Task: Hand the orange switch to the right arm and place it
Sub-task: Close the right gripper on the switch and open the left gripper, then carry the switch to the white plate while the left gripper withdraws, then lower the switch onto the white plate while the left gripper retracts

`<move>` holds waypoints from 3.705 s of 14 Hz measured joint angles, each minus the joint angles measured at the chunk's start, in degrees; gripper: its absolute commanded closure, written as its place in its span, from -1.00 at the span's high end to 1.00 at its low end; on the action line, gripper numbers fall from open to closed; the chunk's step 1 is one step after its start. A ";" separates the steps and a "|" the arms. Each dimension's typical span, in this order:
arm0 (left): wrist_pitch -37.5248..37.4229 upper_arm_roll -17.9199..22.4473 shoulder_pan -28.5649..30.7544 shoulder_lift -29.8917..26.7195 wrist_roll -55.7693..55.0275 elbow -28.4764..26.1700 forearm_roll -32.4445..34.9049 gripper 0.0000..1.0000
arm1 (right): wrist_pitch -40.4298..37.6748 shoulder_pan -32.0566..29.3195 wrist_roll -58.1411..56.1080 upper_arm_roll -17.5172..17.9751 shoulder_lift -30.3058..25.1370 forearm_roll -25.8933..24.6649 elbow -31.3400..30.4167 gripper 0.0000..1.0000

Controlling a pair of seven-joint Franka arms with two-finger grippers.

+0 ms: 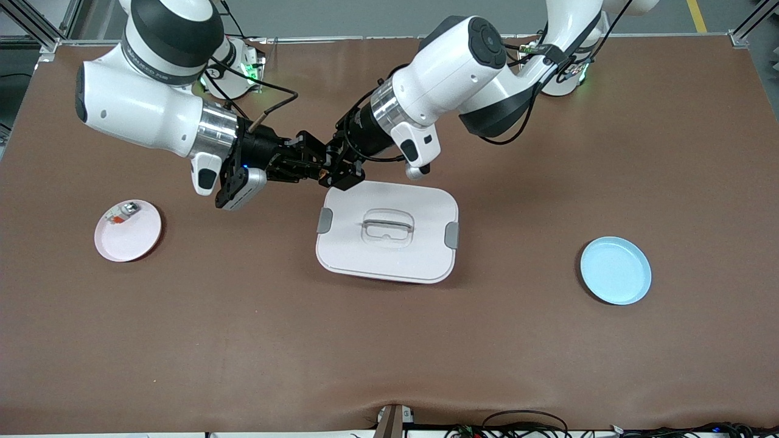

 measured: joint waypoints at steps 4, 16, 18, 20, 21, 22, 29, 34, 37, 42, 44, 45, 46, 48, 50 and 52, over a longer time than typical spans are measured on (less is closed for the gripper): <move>0.07 -0.02 0.00 -0.01 0.07 0.06 0.00 1.00 | 0.00 0.00 -0.02 -0.01 0.04 -0.12 -0.02 -1.00; 0.30 0.16 1.72 -1.28 3.14 1.40 0.00 1.00 | -5.68 -3.11 -11.53 -0.81 2.00 -17.69 3.69 -1.00; 0.02 0.19 2.00 -2.18 3.32 1.40 0.00 1.00 | -7.99 -5.19 -17.41 -0.87 2.21 -22.22 3.96 -1.00; -1.01 0.31 2.22 -2.97 3.32 1.39 0.00 1.00 | -11.32 -7.65 -24.27 -0.98 2.47 -26.77 4.01 -1.00; -1.60 0.34 2.83 -3.27 3.32 1.39 0.00 1.00 | -12.97 -8.99 -27.76 -1.04 2.60 -29.06 4.02 -1.00; -2.37 0.36 3.68 -3.63 3.37 1.39 0.00 1.00 | -14.50 -10.45 -31.20 -1.09 2.73 -31.78 4.03 -1.00; -11.43 0.36 7.01 -6.45 14.99 1.39 0.01 1.00 | -18.05 -18.17 -56.23 -1.23 3.05 -45.22 3.02 -1.00; -18.74 0.39 10.11 -6.79 30.08 1.38 0.02 1.00 | -14.05 -24.52 -72.99 -1.32 3.17 -50.89 -0.39 -1.00; -24.73 0.41 12.38 -8.70 38.31 1.42 0.02 1.00 | -6.21 -27.66 -80.68 -1.36 3.18 -52.90 -5.65 -1.00; -38.13 0.61 19.79 -13.14 65.37 1.43 4.14 1.00 | 8.96 -32.21 -87.22 -1.39 3.22 -56.58 -16.03 -1.00; -42.41 0.66 22.44 -14.21 76.88 1.44 7.77 1.00 | 14.22 -33.82 -89.96 -1.40 3.23 -57.36 -19.85 -1.00; -43.56 0.67 23.20 -14.70 82.04 1.44 9.81 1.00 | 16.51 -34.39 -90.76 -1.40 3.23 -57.49 -21.55 -1.00; -44.68 0.67 23.58 -15.19 86.77 1.44 12.20 1.00 | 18.35 -34.87 -91.28 -1.40 3.24 -57.60 -23.16 -1.00; -46.79 0.62 23.57 -15.88 94.63 1.42 17.67 1.00 | 20.05 -35.51 -91.57 -1.41 3.24 -58.61 -25.07 -1.00; -47.49 0.70 23.87 -16.12 101.62 1.38 20.77 1.00 | 21.83 -36.43 -91.57 -1.41 3.23 -59.81 -25.89 -1.00; -47.53 2.10 25.06 -16.47 107.76 1.35 21.58 1.00 | 23.76 -37.73 -91.62 -1.40 3.26 -61.04 -26.88 -1.00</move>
